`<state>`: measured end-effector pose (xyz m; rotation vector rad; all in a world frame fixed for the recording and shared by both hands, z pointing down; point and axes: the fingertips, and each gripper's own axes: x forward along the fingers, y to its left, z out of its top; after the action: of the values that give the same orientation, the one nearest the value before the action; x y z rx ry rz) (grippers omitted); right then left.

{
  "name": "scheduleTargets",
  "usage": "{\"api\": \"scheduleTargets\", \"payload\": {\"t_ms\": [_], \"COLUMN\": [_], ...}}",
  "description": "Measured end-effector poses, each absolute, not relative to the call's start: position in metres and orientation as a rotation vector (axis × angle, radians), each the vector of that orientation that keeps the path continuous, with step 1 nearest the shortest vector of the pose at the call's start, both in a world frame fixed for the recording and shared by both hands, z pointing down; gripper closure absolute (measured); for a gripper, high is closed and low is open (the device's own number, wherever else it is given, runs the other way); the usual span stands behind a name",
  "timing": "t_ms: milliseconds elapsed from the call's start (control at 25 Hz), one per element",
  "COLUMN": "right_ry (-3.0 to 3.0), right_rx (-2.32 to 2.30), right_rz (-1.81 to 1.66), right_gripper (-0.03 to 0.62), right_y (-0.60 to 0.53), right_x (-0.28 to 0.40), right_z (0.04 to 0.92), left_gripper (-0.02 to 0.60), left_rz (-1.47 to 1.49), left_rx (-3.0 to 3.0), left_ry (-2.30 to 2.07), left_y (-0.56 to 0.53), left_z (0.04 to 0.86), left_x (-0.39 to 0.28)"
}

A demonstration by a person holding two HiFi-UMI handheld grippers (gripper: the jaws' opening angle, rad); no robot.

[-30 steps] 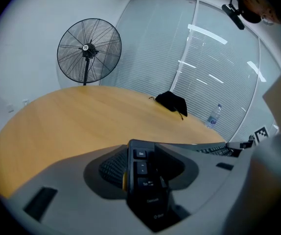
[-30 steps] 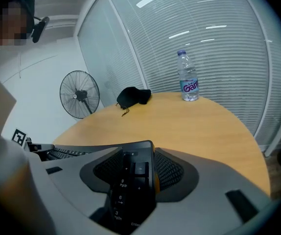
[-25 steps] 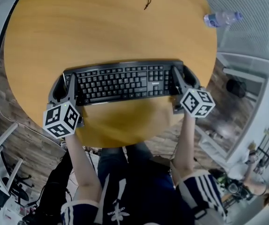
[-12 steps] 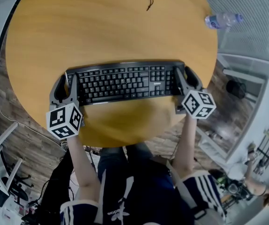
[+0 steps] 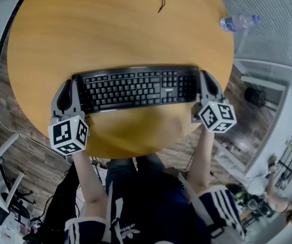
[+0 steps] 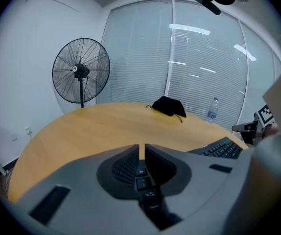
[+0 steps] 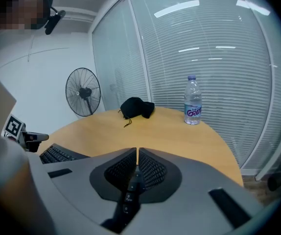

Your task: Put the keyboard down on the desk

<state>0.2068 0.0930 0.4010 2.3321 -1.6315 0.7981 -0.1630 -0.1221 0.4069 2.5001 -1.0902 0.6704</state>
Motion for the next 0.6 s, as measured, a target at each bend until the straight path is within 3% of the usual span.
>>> {"api": "scheduleTargets", "payload": {"t_ms": [200,600], "right_ry": [-1.673,-1.745], "right_rx": [2.314,2.401], "right_rz": [0.785,0.521], "right_gripper": [0.588,0.588], "right_y": [0.090,0.095], "right_x": [0.196,0.172], "right_z": [0.391,0.294], "left_gripper": [0.577,0.580], "left_rz": [0.629,0.416], "left_rx": [2.541,2.680], "left_ry": [-1.079,-1.064], "left_y": [-0.122,-0.105], "left_z": [0.388,0.298], "left_x": [-0.157,-0.141]}}
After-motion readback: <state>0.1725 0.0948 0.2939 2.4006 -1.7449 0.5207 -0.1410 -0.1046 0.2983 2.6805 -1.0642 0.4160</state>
